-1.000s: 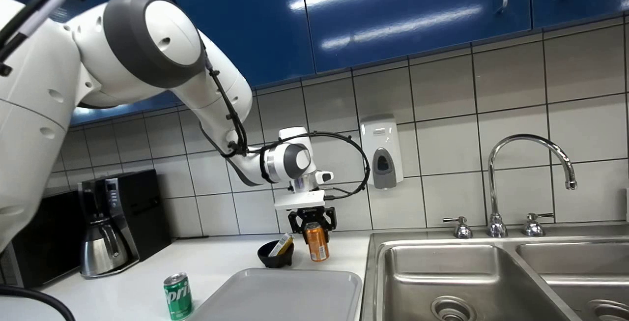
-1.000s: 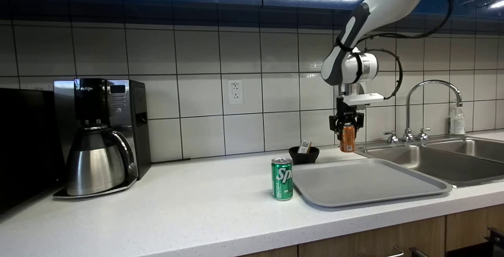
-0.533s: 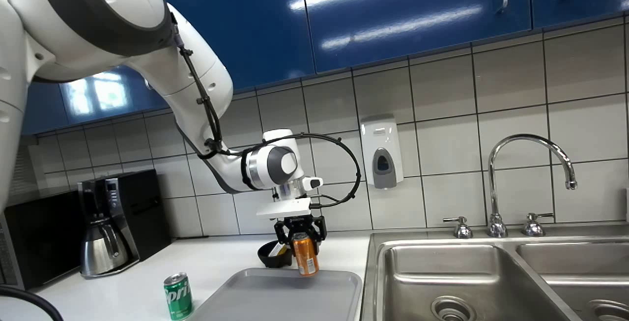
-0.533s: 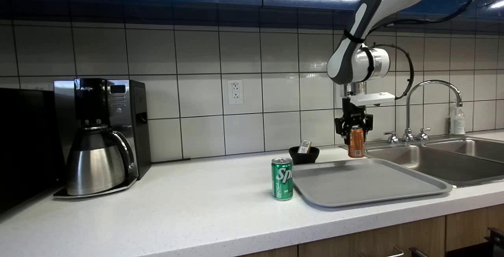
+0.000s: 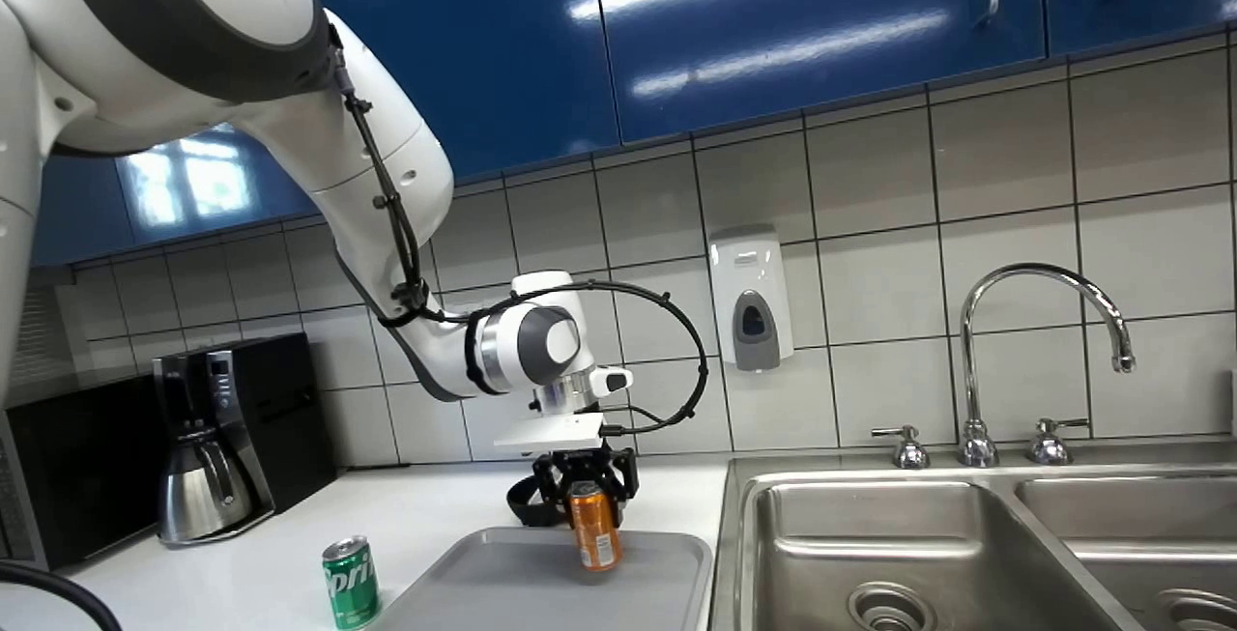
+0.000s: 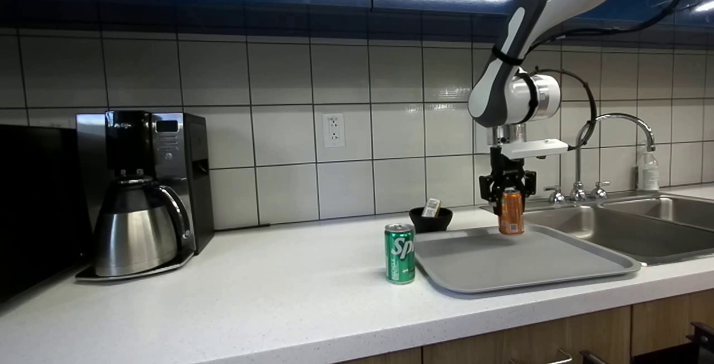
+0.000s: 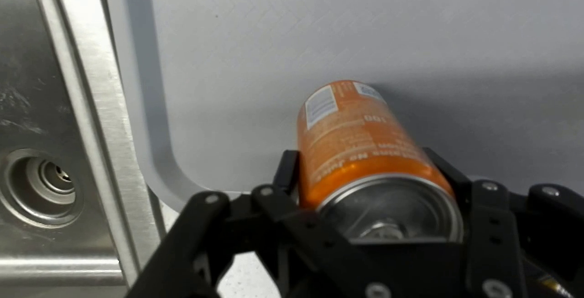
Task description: Pick up the orange can and place it on the gray tray, pick up the green can and place it on the gray tray
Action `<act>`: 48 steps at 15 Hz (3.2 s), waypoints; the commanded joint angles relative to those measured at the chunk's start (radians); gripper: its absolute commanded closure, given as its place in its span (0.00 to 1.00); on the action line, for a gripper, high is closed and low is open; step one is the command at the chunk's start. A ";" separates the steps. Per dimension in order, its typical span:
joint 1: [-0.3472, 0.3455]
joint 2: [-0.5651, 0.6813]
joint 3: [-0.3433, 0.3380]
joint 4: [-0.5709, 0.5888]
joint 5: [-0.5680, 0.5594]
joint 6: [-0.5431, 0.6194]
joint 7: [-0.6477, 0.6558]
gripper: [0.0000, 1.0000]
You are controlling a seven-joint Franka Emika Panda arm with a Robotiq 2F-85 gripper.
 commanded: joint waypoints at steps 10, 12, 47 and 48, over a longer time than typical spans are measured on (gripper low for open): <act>0.011 0.040 -0.004 0.002 -0.005 0.051 0.055 0.15; 0.011 0.040 -0.001 0.007 -0.003 0.041 0.050 0.02; 0.117 -0.267 0.078 -0.168 -0.048 -0.058 0.149 0.00; 0.132 -0.263 0.091 -0.169 -0.044 -0.053 0.197 0.00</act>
